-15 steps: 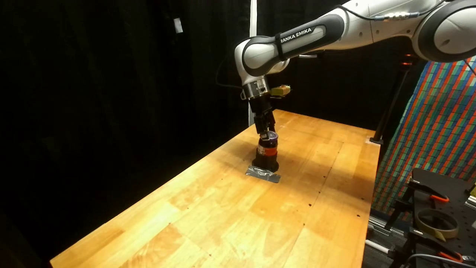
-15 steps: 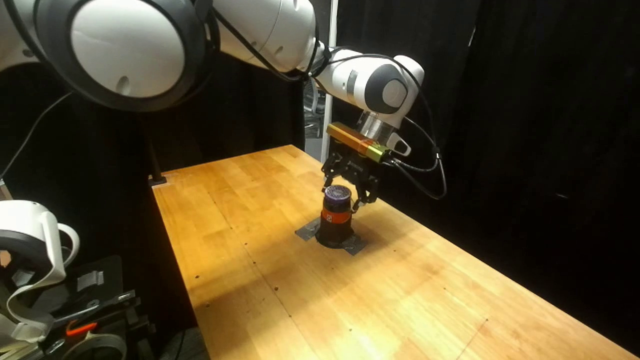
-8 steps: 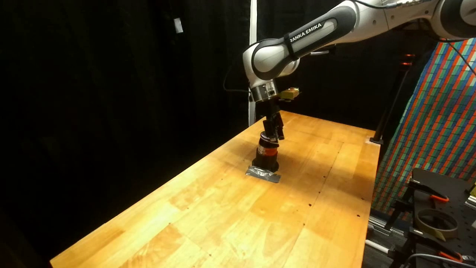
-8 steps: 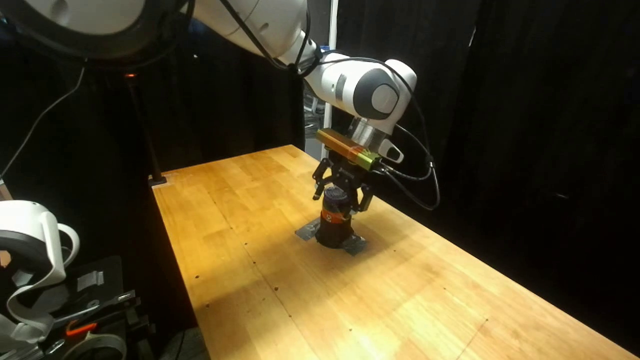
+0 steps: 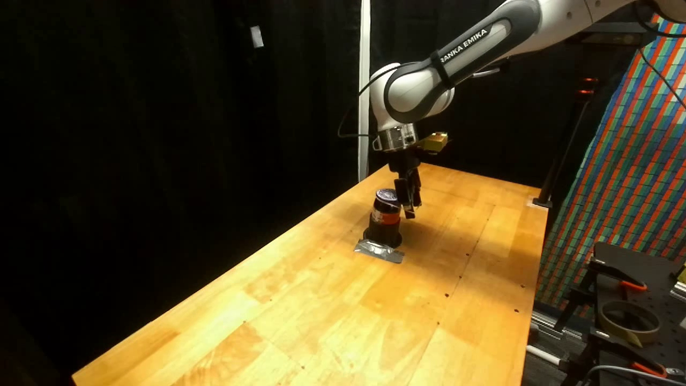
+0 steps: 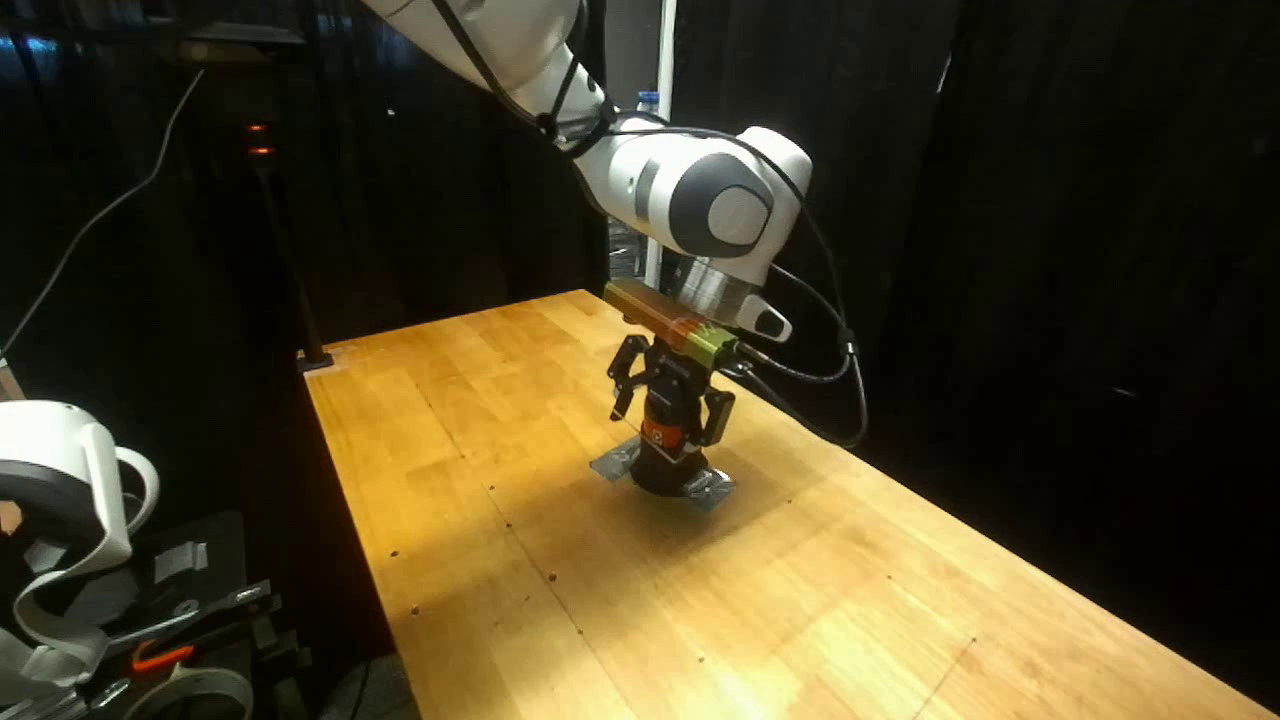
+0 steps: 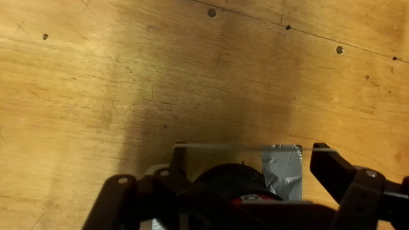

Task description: Put the rubber band around the base of the cup

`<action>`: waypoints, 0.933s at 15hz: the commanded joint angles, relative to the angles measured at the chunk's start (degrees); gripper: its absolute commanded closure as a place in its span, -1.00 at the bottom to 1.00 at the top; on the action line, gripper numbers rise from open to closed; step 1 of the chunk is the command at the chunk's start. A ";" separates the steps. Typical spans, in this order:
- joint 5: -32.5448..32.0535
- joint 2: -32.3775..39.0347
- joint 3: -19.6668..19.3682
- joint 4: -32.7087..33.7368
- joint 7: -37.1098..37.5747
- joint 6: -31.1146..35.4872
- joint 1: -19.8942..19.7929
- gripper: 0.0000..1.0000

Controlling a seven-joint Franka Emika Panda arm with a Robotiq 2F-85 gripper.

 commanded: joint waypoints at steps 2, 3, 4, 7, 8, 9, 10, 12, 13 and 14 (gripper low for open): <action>-0.39 -6.05 0.44 -10.24 -0.84 8.21 -0.82 -1.00; -0.42 -6.39 0.43 -11.15 -0.74 11.02 -0.76 -1.00; -0.38 -6.50 0.67 -11.57 -1.36 12.99 -0.81 -1.00; -0.60 -6.27 1.08 -12.42 -2.18 18.40 -0.68 -1.00; -0.75 -5.99 1.28 -12.23 -2.64 19.23 -0.63 -1.00; -0.71 -5.61 1.58 -11.85 -3.28 19.36 -0.73 -1.00; -0.84 -5.28 1.75 -11.55 -3.68 19.38 -0.67 -1.00; -1.61 -4.91 1.71 -10.91 -3.81 18.90 -0.28 -1.00; -2.03 -4.70 1.72 -10.38 -3.87 18.25 -0.13 -1.00; -2.61 -4.56 1.58 -10.07 -3.57 17.99 0.16 -1.00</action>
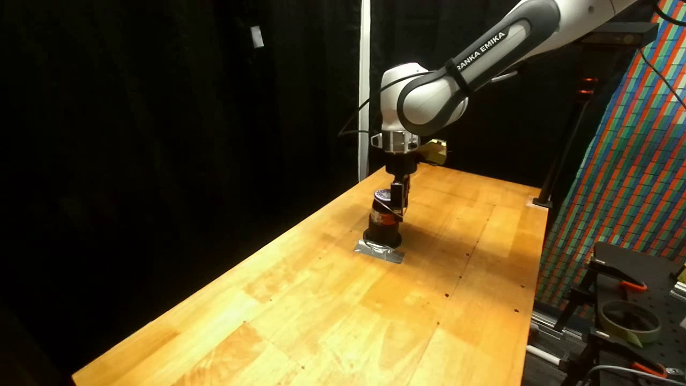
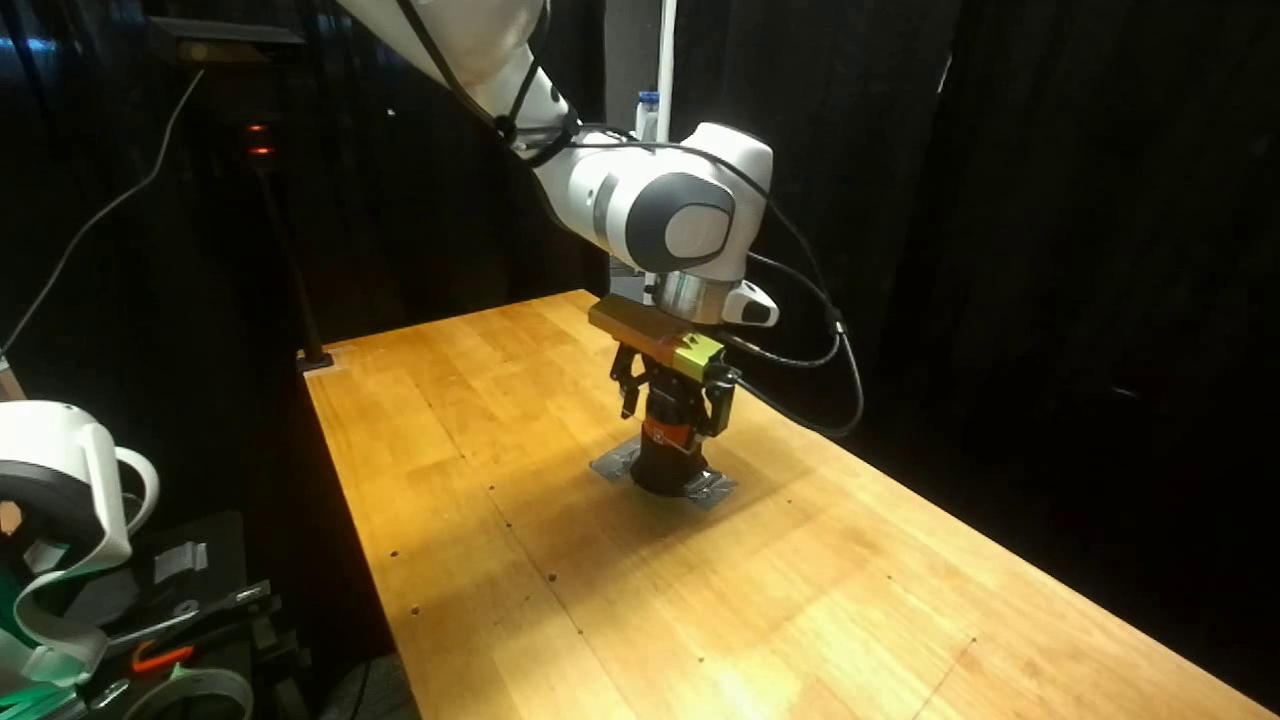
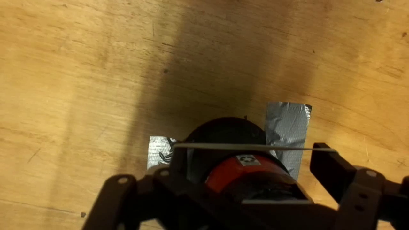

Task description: Put the rubber band around the base of the cup

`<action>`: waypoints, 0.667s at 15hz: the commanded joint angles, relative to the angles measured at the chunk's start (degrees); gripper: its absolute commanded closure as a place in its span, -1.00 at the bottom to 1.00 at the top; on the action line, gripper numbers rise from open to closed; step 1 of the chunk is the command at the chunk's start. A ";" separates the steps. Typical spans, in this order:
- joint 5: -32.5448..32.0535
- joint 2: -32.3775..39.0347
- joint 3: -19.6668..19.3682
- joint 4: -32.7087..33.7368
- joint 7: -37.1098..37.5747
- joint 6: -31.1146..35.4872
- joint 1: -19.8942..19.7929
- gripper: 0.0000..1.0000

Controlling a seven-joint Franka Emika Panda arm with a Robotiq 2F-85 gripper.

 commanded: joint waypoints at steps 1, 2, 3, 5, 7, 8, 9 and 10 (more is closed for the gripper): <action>-2.35 -0.20 0.13 0.06 -0.65 -0.81 0.35 -1.00; -3.35 0.10 -0.04 0.62 -0.49 -0.79 0.82 -1.00; -4.35 0.60 -0.20 1.61 -0.09 -1.26 1.31 -1.00; -6.19 1.86 -0.42 4.02 0.46 -3.67 2.18 -1.00; -7.61 3.12 -0.47 6.35 0.41 -5.59 2.83 -1.00; -8.24 3.85 -0.47 7.63 0.20 -6.57 3.10 -1.00; -8.80 4.52 -0.45 8.81 0.12 -7.37 3.29 -1.00; -9.20 5.19 -0.45 10.00 0.03 -8.36 3.43 -1.00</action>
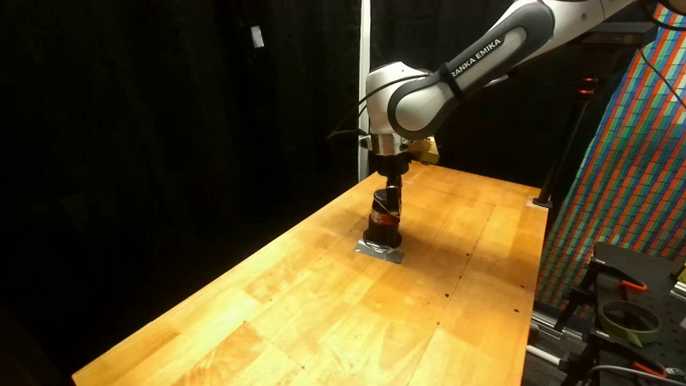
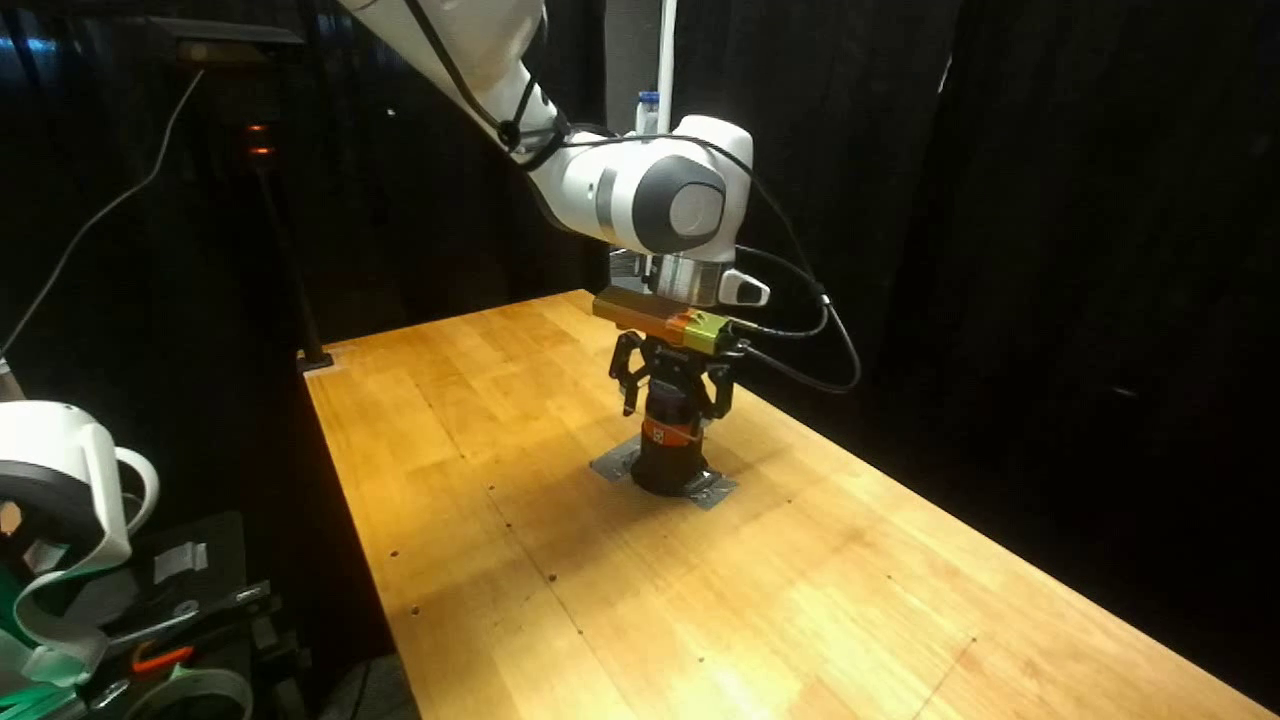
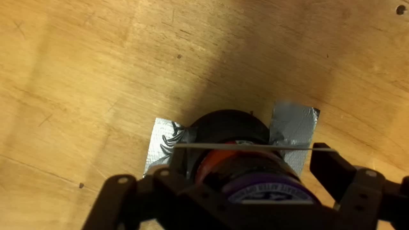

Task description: Put the rubber band around the base of the cup

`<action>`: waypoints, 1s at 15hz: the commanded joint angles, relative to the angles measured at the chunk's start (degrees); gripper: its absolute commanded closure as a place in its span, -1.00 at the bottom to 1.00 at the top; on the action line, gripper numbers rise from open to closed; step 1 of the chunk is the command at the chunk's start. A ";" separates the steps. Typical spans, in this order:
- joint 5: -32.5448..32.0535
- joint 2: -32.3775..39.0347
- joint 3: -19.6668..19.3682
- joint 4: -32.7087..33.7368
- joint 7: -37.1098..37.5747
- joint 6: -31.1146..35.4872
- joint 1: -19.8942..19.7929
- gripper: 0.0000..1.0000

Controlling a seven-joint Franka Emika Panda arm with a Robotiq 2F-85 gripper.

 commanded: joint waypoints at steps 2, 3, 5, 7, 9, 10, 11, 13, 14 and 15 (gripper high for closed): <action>-2.49 4.01 -0.46 6.93 -0.22 -5.51 1.03 -1.00; -2.99 4.71 -0.49 8.05 -0.47 -6.02 1.12 -1.00; -3.48 6.07 -0.52 10.40 -0.61 -6.96 1.28 -1.00; -3.62 6.95 -0.41 12.10 -0.93 -7.14 1.36 -1.00; -3.56 7.53 -0.36 13.30 -0.95 -7.07 1.46 -1.00; -3.57 7.90 -0.36 13.94 -1.05 -6.93 1.47 -1.00; -3.49 8.25 -0.29 14.54 -1.23 -7.06 1.46 -1.00; -3.66 8.86 -0.32 15.64 -1.30 -6.94 1.68 -1.00; -3.61 9.20 -0.28 16.27 -1.43 -7.34 1.76 -1.00; -3.59 9.38 -0.27 16.61 -1.54 -7.80 1.81 -1.00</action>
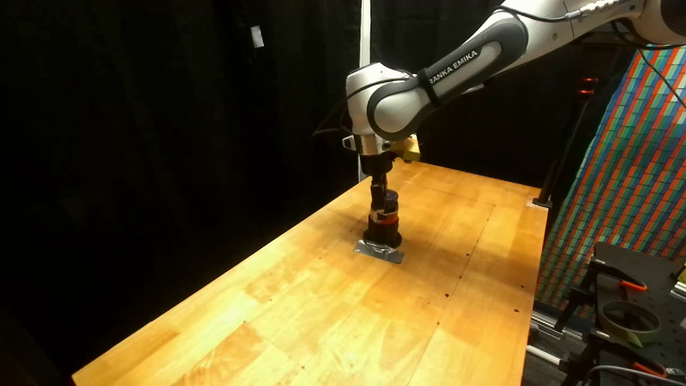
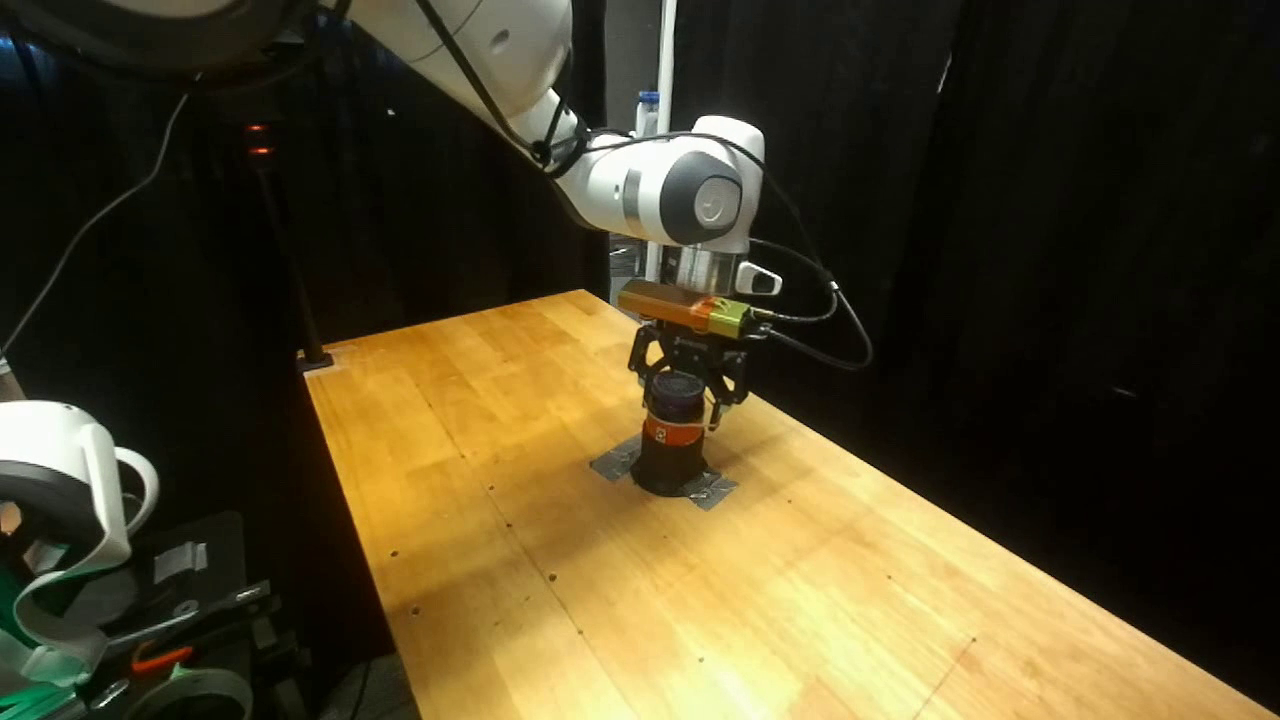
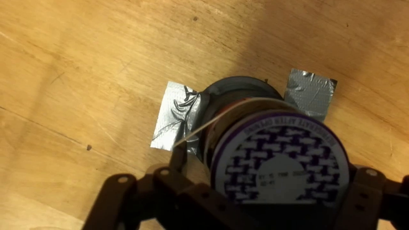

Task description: Put the rubber band around the base of the cup

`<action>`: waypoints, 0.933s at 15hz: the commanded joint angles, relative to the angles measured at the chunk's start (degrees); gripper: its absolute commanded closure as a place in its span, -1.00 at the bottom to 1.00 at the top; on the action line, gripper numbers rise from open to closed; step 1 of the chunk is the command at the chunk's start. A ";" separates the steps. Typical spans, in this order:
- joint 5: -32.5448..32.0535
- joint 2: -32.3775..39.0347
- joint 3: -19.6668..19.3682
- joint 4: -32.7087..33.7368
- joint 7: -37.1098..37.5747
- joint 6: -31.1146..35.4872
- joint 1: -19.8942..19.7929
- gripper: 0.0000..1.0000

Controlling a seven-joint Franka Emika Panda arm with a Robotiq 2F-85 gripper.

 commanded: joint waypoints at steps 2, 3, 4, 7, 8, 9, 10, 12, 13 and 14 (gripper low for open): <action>-1.22 2.27 -0.37 4.35 -1.07 -3.12 0.51 -1.00; -1.04 1.87 -0.54 4.13 -0.53 -4.60 0.45 -1.00; -1.11 1.42 -0.67 3.78 -0.62 -5.85 0.35 -1.00; -0.67 -0.98 -1.03 1.63 -0.12 -10.24 -0.34 -1.00; -0.44 -1.82 -0.97 0.78 -0.23 -10.92 -0.65 -1.00; -0.41 -2.56 -0.96 -0.07 -0.29 -10.84 -0.91 -1.00; -0.33 -2.90 -0.96 -0.34 -0.30 -10.94 -1.15 -1.00; 0.03 -3.60 -0.79 -1.17 -0.31 -10.88 -1.61 -1.00; 0.22 -3.89 -0.67 -1.64 -0.52 -10.60 -1.82 -1.00; 0.58 -4.00 -0.47 -1.91 -0.77 -10.64 -2.02 -1.00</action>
